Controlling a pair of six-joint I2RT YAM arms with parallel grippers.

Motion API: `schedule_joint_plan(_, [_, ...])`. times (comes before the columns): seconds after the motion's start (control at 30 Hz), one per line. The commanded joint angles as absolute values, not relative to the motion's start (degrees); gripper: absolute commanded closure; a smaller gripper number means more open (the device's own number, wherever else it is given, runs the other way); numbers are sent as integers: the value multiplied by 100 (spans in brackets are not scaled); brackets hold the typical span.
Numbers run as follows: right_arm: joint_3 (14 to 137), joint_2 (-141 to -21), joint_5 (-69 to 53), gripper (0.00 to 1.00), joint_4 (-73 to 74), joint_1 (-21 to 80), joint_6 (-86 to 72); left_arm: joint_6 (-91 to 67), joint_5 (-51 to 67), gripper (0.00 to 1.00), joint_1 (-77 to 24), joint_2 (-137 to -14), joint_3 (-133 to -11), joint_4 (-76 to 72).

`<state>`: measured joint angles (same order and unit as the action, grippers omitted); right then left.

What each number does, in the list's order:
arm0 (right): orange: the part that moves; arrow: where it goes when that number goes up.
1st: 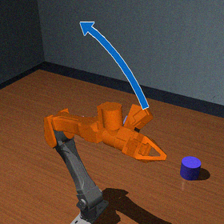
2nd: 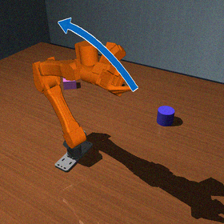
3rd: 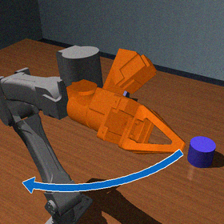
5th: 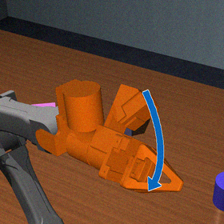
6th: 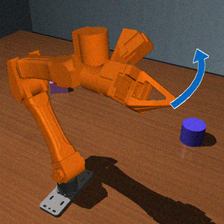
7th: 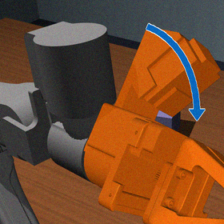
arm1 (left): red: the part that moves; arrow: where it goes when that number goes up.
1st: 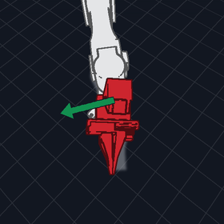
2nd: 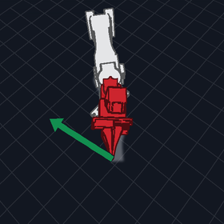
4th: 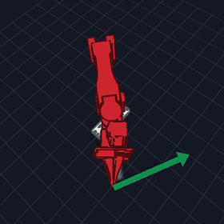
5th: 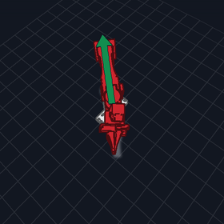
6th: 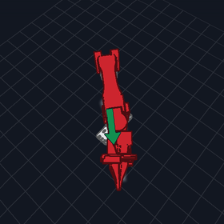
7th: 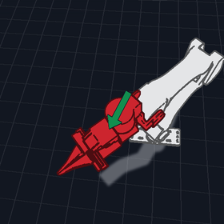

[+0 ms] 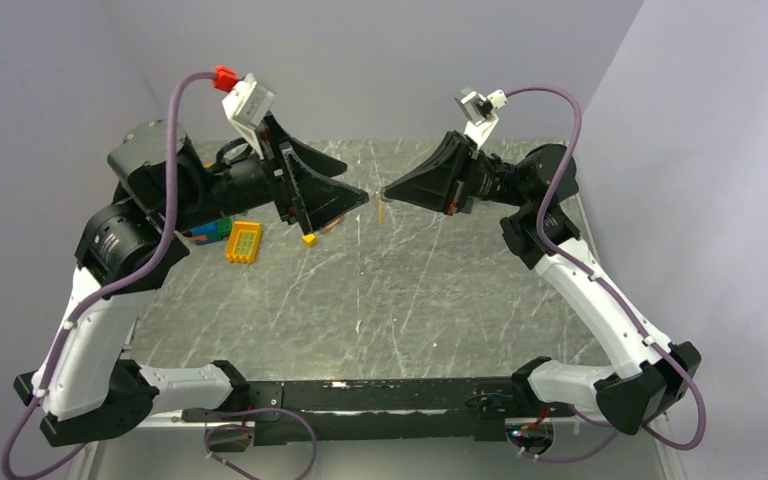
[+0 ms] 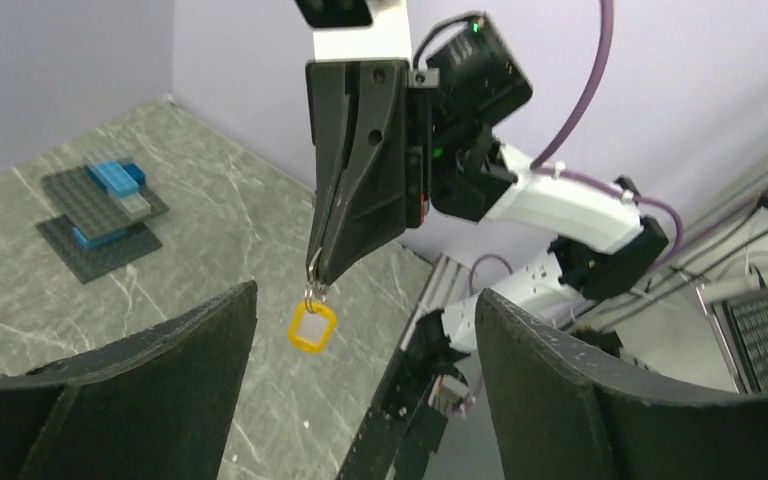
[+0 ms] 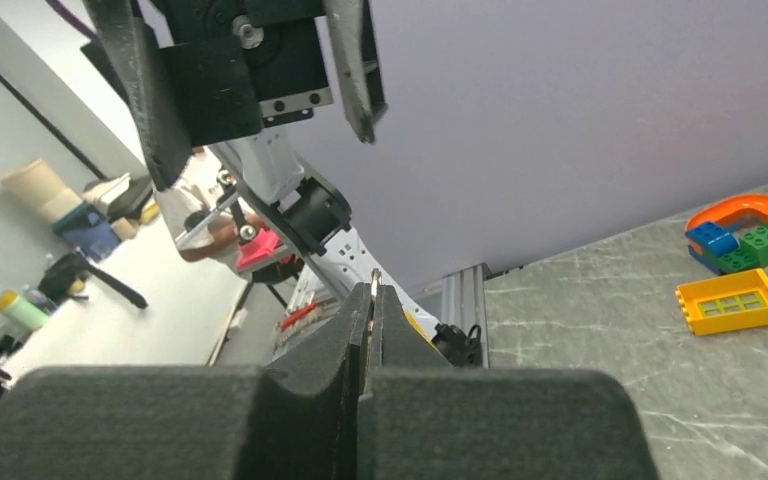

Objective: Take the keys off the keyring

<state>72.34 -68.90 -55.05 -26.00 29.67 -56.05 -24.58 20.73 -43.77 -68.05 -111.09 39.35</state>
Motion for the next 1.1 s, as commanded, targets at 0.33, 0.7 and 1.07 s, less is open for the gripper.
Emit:
schedule_joint_plan(0.33, [7813, -6927, -6527, 100, -2118, 2995, -5125, -2161, 3575, 36, -4107, -7467, -11502, 4812])
schedule_joint_plan(0.7, [7848, -6950, -6500, 100, -2100, 2997, -5084, -2188, 3756, 55, -4109, -7604, -11527, 4798])
schedule_joint_plan(1.07, [7892, -6854, -6464, 100, -1954, 2998, -4987, -2269, 3885, 71, -4113, -7766, -11572, 4777])
